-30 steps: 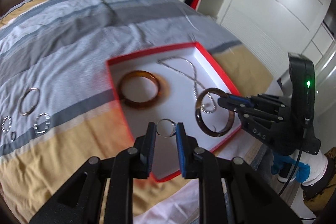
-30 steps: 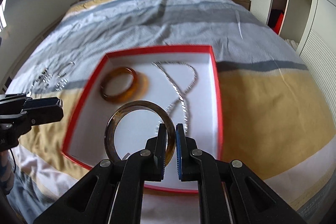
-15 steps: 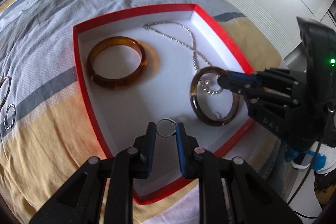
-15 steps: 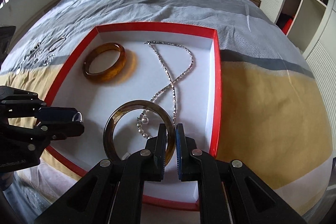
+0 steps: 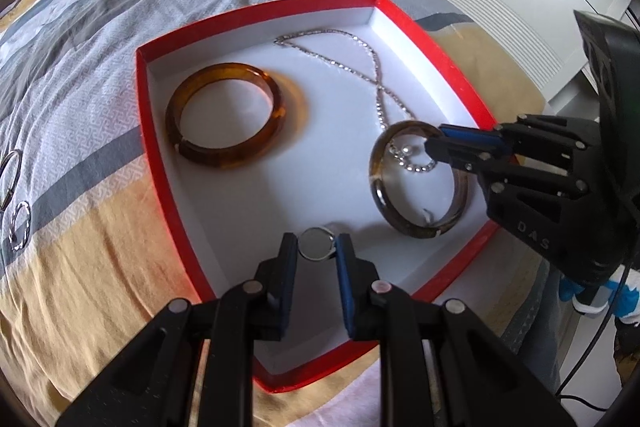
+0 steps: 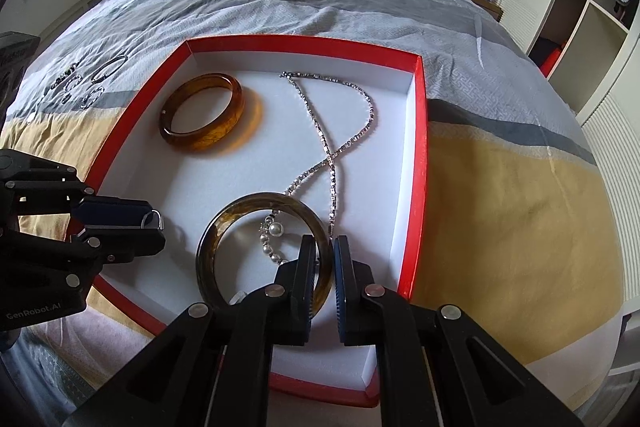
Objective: Organize jewelry
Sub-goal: 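Lower both items into the box and open both grippers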
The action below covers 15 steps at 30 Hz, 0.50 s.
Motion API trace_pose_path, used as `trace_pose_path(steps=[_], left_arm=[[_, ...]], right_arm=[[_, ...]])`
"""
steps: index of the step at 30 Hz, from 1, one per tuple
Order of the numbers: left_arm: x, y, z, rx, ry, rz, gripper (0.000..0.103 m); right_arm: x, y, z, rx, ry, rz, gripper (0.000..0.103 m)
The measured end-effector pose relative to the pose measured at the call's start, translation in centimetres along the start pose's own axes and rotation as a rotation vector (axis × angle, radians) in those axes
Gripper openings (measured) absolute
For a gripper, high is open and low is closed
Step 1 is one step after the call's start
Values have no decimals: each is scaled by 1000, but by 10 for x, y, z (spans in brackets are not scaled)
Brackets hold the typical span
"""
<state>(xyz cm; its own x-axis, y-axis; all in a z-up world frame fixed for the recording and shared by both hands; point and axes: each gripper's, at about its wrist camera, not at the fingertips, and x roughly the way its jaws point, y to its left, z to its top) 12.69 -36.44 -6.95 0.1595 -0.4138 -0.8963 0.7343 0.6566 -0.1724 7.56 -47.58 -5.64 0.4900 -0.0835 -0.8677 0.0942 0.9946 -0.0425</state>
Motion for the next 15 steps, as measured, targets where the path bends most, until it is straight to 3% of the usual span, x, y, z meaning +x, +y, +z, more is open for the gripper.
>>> trace_pose_path(steps=[9,11,15], left_arm=[[-11,2,-2,-17,16,-6,23],[-19,1,-4,-23,9,-5,29],[-39,-5,-5,-28,-21,-2,31]], right_arm=[[-26,-7,-4,50,-31,-14,15],[-37,-9,-6,65,-46,-20,15],[-60,-11,-11,94,-75,-30,20]])
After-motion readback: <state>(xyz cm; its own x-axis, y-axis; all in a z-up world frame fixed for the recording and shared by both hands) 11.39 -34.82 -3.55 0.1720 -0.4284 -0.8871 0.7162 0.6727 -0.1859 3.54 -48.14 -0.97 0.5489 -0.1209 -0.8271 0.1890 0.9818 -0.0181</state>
